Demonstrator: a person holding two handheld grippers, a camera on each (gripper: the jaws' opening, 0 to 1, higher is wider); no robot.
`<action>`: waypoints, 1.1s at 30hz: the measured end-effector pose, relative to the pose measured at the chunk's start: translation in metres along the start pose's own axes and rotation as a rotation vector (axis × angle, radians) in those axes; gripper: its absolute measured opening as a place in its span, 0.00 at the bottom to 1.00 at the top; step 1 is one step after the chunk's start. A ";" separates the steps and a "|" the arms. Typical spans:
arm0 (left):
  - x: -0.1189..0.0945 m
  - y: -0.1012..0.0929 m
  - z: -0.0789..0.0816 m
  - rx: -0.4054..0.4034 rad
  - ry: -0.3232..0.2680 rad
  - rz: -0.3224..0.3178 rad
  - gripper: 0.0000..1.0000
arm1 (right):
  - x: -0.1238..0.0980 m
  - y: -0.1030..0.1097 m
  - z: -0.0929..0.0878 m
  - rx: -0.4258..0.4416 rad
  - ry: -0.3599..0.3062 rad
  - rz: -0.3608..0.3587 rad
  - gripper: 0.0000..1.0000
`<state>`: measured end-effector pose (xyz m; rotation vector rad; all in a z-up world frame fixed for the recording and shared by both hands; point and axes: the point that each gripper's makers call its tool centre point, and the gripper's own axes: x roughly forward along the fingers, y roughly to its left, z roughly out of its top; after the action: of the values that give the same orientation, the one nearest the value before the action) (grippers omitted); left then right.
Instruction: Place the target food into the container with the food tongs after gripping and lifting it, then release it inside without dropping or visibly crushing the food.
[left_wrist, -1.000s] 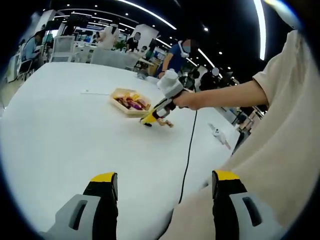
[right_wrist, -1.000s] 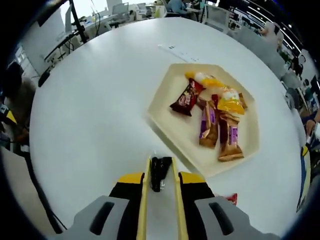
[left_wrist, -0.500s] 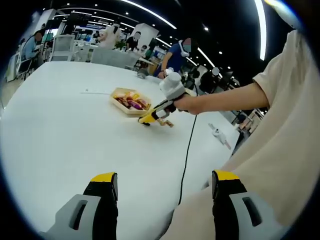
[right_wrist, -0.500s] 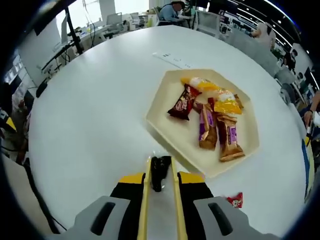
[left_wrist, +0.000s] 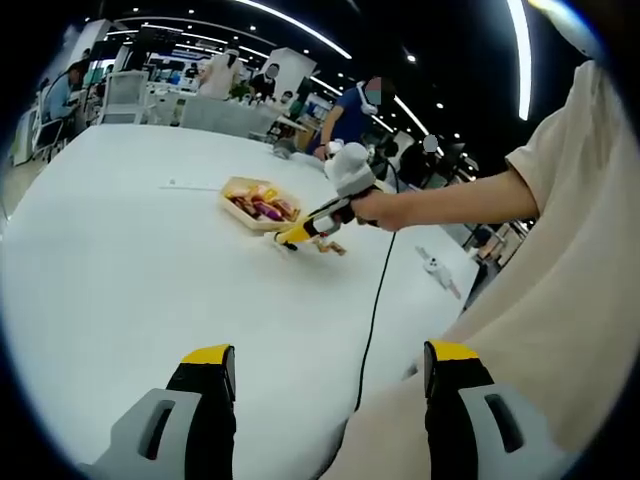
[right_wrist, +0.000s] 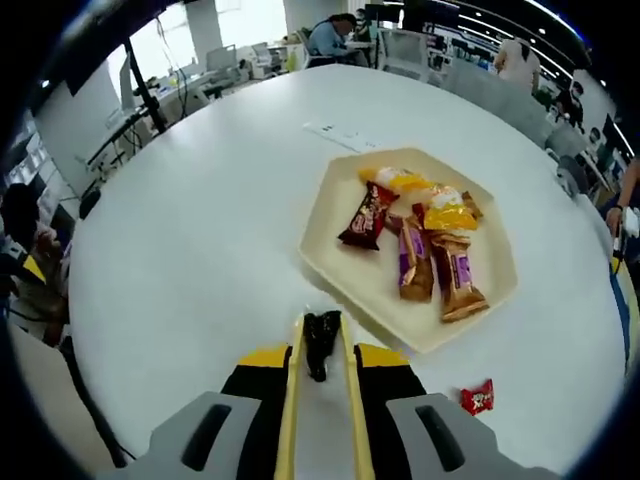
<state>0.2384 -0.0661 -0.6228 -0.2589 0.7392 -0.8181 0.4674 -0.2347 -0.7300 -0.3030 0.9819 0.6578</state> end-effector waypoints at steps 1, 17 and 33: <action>0.000 0.000 0.000 0.001 -0.001 0.000 0.77 | -0.001 -0.001 0.001 -0.002 0.000 -0.004 0.23; -0.008 0.001 -0.006 -0.003 0.001 0.013 0.77 | 0.018 0.007 0.001 -0.125 0.050 -0.029 0.27; -0.004 0.003 -0.004 -0.010 0.004 0.015 0.77 | 0.018 0.007 -0.013 -0.033 0.062 -0.017 0.22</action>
<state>0.2353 -0.0602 -0.6255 -0.2609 0.7482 -0.8010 0.4606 -0.2292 -0.7515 -0.3621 1.0274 0.6524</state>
